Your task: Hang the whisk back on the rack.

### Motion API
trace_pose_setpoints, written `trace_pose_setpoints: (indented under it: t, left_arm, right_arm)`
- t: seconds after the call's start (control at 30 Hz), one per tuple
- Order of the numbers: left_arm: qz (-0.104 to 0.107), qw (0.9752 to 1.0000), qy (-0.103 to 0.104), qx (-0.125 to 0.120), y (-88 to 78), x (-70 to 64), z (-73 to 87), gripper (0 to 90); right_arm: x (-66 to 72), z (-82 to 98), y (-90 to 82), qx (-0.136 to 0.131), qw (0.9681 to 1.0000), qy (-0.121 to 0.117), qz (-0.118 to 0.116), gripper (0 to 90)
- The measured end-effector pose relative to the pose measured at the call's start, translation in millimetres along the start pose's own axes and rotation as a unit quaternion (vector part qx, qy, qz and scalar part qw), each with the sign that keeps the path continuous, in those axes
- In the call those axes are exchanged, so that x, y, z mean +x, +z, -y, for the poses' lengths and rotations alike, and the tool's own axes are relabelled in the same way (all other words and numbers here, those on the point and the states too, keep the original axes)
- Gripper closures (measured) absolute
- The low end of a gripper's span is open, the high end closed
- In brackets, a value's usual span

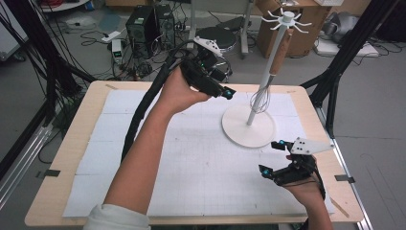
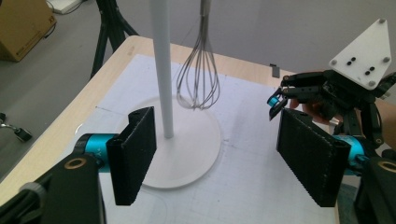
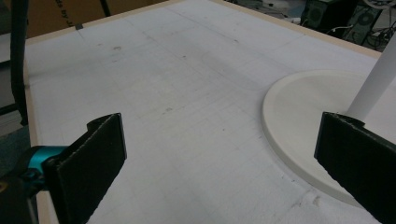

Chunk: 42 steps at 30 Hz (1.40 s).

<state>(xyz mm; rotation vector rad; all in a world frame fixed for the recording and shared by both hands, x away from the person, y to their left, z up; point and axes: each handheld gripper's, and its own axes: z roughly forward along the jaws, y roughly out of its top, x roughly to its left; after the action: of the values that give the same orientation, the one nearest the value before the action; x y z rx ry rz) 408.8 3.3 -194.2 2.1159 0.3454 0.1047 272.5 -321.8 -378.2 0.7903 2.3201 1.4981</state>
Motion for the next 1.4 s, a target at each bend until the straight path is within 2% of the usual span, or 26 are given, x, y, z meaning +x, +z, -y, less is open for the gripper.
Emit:
trace_pose_setpoints:
  t: [0.13, 0.2, 0.43, 0.57, 0.6, 0.77, 0.83, 1.0, 1.2, 1.4]
  left_arm:
    - [-0.002, 1.0000, -0.002, -0.003, -2.5, -2.6, 4.9, 27.0]
    - [-0.014, 0.9999, 0.004, 0.008, -5.8, -4.8, 8.4, 26.3]
    - [-0.011, 0.9998, 0.012, 0.014, -10.4, -14.1, 11.5, 20.5]
    - [-0.014, 0.9998, 0.008, 0.008, -13.7, -18.0, 17.6, 16.6]
    - [-0.013, 0.9999, 0.002, 0.001, -14.5, -18.3, 20.5, 16.1]
    - [-0.019, 0.9998, -0.007, -0.008, -21.5, -18.0, 40.5, 13.2]
    - [-0.016, 0.9998, -0.006, -0.009, -23.0, -18.1, 43.9, 12.7]
    - [-0.026, 0.9996, -0.009, -0.002, -27.8, -19.5, 62.7, 9.1]
    - [-0.018, 0.9998, -0.011, -0.002, -33.2, -20.0, 78.6, 8.1]
    - [-0.011, 0.9995, -0.025, -0.015, -40.2, -19.3, 98.8, 6.6]
  right_arm:
    - [1.0, -0.2, 1.3, 0.001, 1.0000, 0.000, -0.002, 1.0]
    - [1.1, -0.1, 2.5, 0.002, 1.0000, -0.001, -0.002, 1.0]
    - [2.2, -0.5, 3.4, 0.004, 1.0000, -0.001, -0.003, 0.9]
    - [2.9, -1.0, 3.5, 0.003, 1.0000, -0.003, -0.002, 0.9]
    - [3.0, -1.0, 3.6, 0.004, 1.0000, -0.003, -0.002, 0.9]
    - [3.0, -0.4, 4.7, 0.006, 1.0000, -0.002, -0.002, 1.0]
    - [2.5, -0.1, 5.4, 0.007, 1.0000, -0.003, -0.001, 0.9]
    - [2.9, -0.3, 6.9, 0.010, 0.9999, -0.002, -0.002, 1.0]
    - [3.2, 0.1, 8.3, 0.011, 0.9999, -0.002, -0.002, 1.0]
    - [3.8, -0.4, 8.5, 0.012, 0.9999, -0.002, -0.001, 1.0]
